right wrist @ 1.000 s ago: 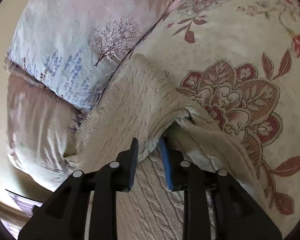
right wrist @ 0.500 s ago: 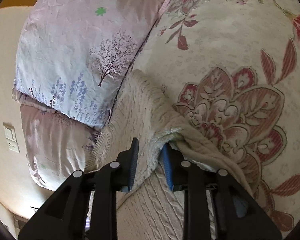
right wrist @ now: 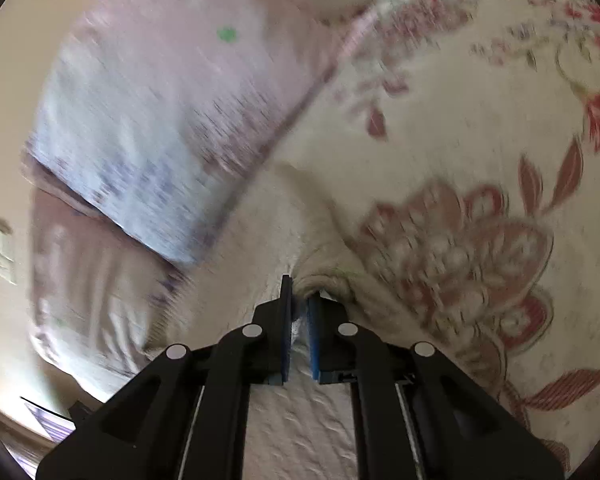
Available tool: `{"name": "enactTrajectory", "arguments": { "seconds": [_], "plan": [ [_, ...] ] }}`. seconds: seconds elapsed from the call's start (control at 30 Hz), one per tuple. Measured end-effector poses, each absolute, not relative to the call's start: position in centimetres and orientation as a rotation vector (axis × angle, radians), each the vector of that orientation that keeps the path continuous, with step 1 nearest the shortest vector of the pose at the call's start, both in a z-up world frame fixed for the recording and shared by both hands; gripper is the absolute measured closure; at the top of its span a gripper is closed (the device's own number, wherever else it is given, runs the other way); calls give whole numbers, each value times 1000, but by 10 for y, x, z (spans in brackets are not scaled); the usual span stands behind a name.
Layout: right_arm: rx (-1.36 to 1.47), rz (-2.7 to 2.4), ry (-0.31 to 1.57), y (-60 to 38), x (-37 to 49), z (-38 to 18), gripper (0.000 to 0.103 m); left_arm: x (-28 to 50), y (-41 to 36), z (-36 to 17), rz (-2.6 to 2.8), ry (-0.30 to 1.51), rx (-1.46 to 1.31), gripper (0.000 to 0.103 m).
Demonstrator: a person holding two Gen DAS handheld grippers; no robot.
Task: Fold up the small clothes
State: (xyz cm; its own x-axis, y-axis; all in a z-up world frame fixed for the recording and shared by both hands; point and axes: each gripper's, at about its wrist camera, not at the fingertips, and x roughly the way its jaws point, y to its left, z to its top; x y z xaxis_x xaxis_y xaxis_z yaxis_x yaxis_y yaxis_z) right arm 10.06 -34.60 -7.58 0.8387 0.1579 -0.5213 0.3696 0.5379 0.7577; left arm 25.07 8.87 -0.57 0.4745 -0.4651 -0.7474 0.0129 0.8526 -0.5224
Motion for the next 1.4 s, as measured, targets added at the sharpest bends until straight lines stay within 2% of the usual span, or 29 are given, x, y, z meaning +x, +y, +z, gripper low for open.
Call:
{"name": "enactTrajectory", "arguments": {
  "seconds": [0.07,0.13,0.17,0.2,0.27,0.3,0.4,0.53,0.67,0.7,0.97,1.07,1.17,1.27,1.4],
  "plan": [
    [968,-154,613,-340,101,-75,94,248,87,-2,-296,1036,-451,93],
    [923,-170,629,-335,98,-68,87,241,90,5,-272,1020,-428,83],
    [901,-171,632,-332,96,-65,72,235,95,11,-271,1007,-422,72],
    [872,-162,627,-328,92,-59,64,229,101,14,-276,997,-424,60],
    [822,-157,620,-318,86,-53,40,209,121,25,-283,963,-438,47],
    [796,-150,614,-312,83,-50,35,198,131,29,-277,951,-442,40],
    [731,-76,597,-296,77,-47,35,166,181,34,-215,911,-494,39],
    [690,36,575,-278,81,-48,35,129,274,26,-15,877,-621,41],
    [680,70,601,-266,84,-55,35,112,340,5,132,884,-826,53],
    [678,75,602,-265,83,-55,35,110,348,3,139,869,-862,58],
    [694,97,596,-266,83,-55,35,116,399,-3,284,740,-1045,58],
    [698,102,602,-266,83,-57,35,123,407,-7,317,723,-1093,68],
    [698,106,602,-266,84,-56,35,127,413,-14,305,734,-1139,97],
    [704,114,600,-266,83,-57,34,125,415,-7,271,707,-1154,98],
    [708,117,601,-266,84,-57,34,130,393,27,210,660,-1027,98]
  ]
}}
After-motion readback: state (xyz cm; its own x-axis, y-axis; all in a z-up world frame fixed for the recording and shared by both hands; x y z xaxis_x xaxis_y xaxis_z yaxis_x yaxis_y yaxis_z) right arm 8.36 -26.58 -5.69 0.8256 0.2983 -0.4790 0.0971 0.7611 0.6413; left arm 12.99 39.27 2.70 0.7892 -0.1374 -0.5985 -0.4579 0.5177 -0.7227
